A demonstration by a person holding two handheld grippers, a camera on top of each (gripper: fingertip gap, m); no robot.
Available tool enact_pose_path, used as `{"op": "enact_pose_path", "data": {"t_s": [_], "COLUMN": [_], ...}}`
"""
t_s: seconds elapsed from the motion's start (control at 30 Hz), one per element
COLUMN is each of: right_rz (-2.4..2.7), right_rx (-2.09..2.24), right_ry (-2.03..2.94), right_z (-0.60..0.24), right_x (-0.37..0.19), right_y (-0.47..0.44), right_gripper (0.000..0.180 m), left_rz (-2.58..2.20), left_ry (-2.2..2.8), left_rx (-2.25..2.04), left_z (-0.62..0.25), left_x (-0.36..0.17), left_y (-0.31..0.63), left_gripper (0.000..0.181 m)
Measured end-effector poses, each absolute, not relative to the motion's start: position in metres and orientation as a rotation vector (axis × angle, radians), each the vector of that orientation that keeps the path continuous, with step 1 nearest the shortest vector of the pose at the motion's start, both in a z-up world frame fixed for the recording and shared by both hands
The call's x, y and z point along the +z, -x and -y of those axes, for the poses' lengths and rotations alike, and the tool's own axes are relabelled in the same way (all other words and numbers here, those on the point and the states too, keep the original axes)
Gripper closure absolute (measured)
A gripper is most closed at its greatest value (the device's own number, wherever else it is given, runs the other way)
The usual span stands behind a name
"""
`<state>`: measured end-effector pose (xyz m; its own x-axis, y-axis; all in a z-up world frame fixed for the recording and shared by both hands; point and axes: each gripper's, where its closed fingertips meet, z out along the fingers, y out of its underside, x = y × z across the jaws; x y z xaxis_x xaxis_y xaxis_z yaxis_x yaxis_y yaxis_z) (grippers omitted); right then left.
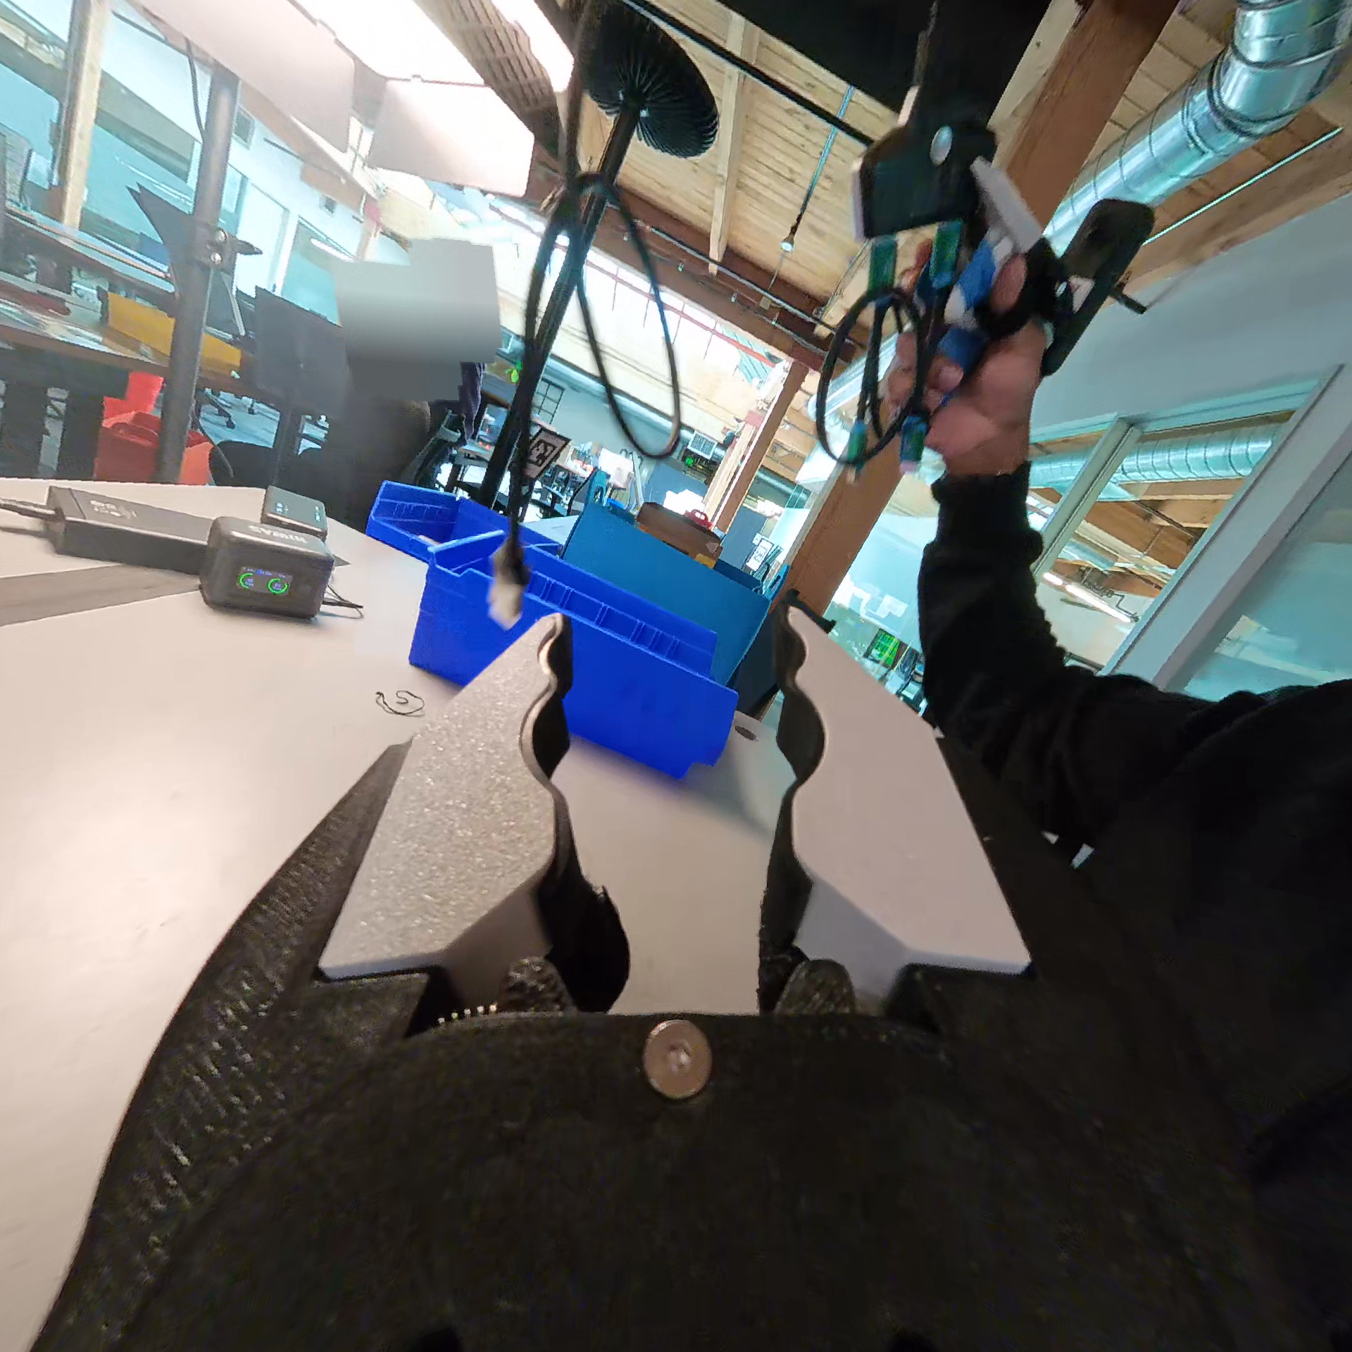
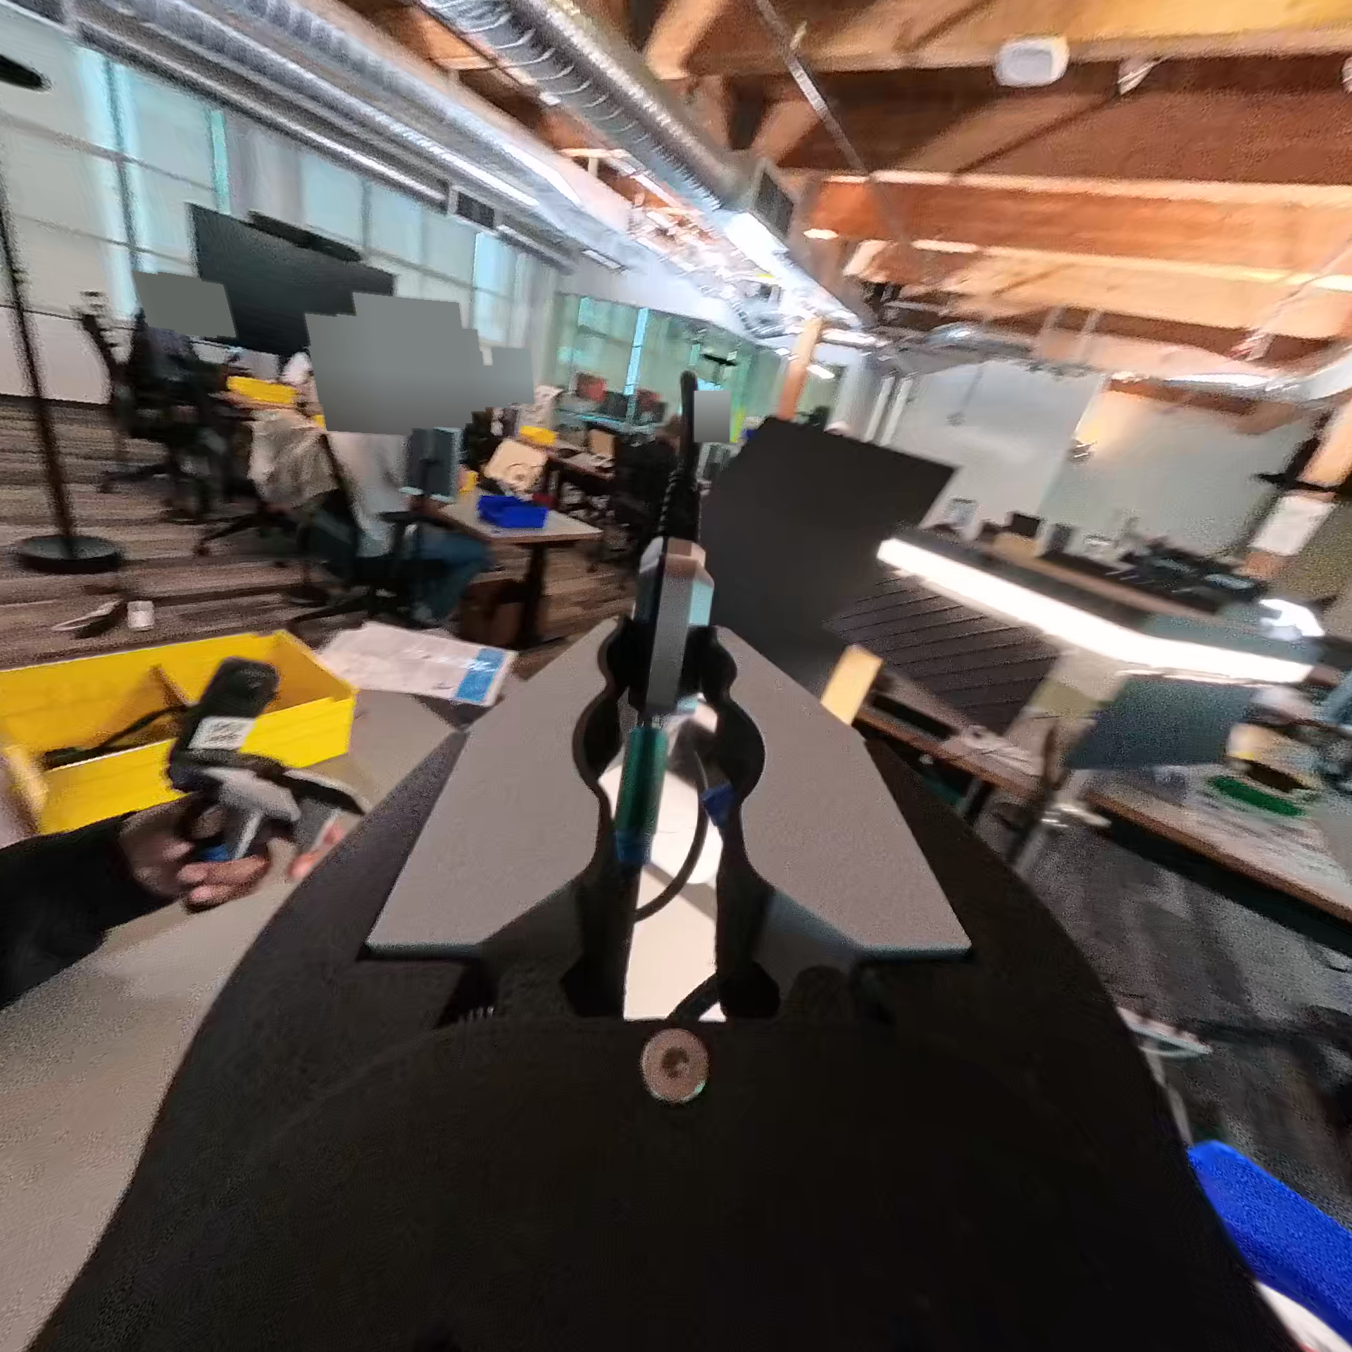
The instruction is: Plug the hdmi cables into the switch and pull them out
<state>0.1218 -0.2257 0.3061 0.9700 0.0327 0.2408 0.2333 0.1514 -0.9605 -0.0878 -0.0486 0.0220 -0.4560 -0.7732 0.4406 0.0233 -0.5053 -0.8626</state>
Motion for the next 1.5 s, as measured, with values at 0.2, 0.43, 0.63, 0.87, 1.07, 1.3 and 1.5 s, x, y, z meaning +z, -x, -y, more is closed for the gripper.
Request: {"op": "enact_pose_path", "data": {"t_s": [0.2, 0.43, 0.63, 0.87, 1.07, 1.3, 1.5], "right_rz": [0.069, -0.144, -0.308, -0.428, -0.600, -0.374, -0.107], "right_rx": [-0.340, -0.411, -0.227, -0.041, 0.071, -0.431, -0.410], "right_ry": [1.469, 1.738, 1.893, 1.989, 2.039, 2.239, 2.101], "right_z": [0.256, 0.237, 0.211, 0.198, 0.210, 0.240, 0.230], "right_x": [0.311, 0.175, 0.065, -0.019, -0.071, -0.053, 0.015], "right_y": [-0.192, -0.251, -0.274, -0.290, -0.318, -0.326, -0.250], "right_gripper": [0.162, 0.162, 0.162, 0.161, 0.159, 0.137, 0.131], "left_rz": [-1.173, -1.189, -1.209, -1.225, -1.239, -1.249, -1.290], "left_ry": [1.245, 1.260, 1.278, 1.292, 1.310, 1.336, 1.466], "left_rx": [-1.980, -1.976, -1.965, -1.963, -1.966, -1.947, -1.748], "left_z": [0.052, 0.054, 0.056, 0.057, 0.058, 0.058, 0.046], "left_x": [0.010, 0.004, -0.002, -0.007, -0.013, -0.019, -0.040], "left_y": [0.081, 0.077, 0.074, 0.072, 0.069, 0.067, 0.058], "left_gripper": [0.127, 0.130, 0.130, 0.131, 0.131, 0.129, 0.111]}}
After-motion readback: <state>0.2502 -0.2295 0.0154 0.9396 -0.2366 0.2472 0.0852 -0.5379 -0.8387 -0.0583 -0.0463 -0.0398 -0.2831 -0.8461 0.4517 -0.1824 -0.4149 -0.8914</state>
